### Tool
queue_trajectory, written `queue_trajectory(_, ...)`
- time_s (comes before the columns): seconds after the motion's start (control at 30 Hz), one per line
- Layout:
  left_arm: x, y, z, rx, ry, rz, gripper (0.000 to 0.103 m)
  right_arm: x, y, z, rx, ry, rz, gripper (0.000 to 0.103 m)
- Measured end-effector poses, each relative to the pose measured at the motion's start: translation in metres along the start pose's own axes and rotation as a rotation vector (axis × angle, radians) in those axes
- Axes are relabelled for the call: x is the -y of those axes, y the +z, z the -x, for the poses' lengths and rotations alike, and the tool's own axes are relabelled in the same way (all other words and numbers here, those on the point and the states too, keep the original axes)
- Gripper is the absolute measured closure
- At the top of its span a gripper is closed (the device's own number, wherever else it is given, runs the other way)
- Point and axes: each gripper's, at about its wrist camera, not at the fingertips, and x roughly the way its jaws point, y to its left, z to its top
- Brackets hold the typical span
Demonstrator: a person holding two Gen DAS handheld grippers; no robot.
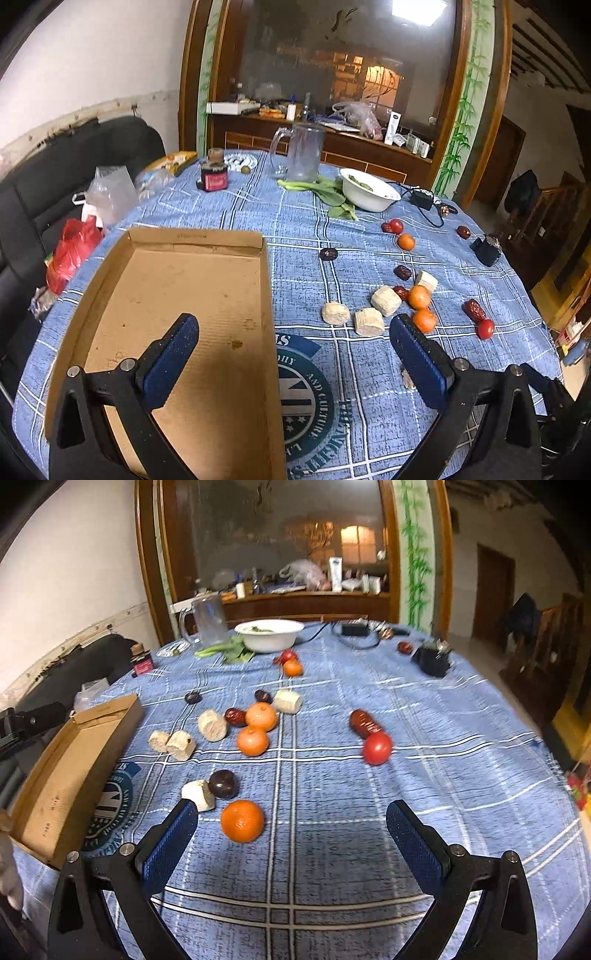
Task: Organize fruits
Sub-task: 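Grasp a mandarin orange with the right tool while the left tool grasps a white cylindrical piece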
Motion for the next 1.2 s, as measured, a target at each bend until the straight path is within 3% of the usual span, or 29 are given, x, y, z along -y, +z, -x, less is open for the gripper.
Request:
queue_trajectory(0.07, 0.003, 0.000, -0.007, -0.020, -0.027, -0.006, 0.008, -0.002, 0.001, -0.005, -0.017, 0.022, 0.011, 0.004)
queue_trajectory(0.13, 0.014, -0.003, -0.019, -0.066, -0.085, -0.033, 0.025, -0.006, 0.000, -0.012, -0.045, 0.038, 0.035, 0.013)
queue_trajectory(0.23, 0.031, -0.010, -0.038, -0.146, -0.173, -0.061, 0.039, -0.012, -0.003, -0.024, -0.098, 0.065, 0.067, 0.024)
queue_trajectory(0.47, 0.051, -0.024, -0.064, -0.238, -0.263, -0.060, 0.044, -0.020, -0.003, -0.042, -0.181, 0.109, 0.108, 0.036)
queue_trajectory(0.6, 0.054, -0.026, -0.066, -0.253, -0.283, -0.056, 0.045, -0.023, -0.004, -0.055, -0.241, 0.134, 0.115, 0.058)
queue_trajectory(0.73, 0.058, -0.028, -0.070, -0.271, -0.308, -0.053, 0.045, -0.022, -0.003, -0.054, -0.241, 0.148, 0.111, 0.067)
queue_trajectory(0.87, 0.067, -0.033, -0.075, -0.295, -0.333, -0.073, 0.046, -0.020, -0.003, -0.050, -0.240, 0.131, 0.110, 0.068)
queue_trajectory(0.93, 0.075, -0.037, -0.078, -0.318, -0.351, -0.088, 0.059, -0.015, -0.004, -0.049, -0.242, 0.119, 0.107, 0.068)
queue_trajectory(1.2, 0.093, -0.049, -0.089, -0.361, -0.388, -0.132, 0.061, 0.009, -0.006, -0.041, -0.238, 0.069, 0.067, 0.068)
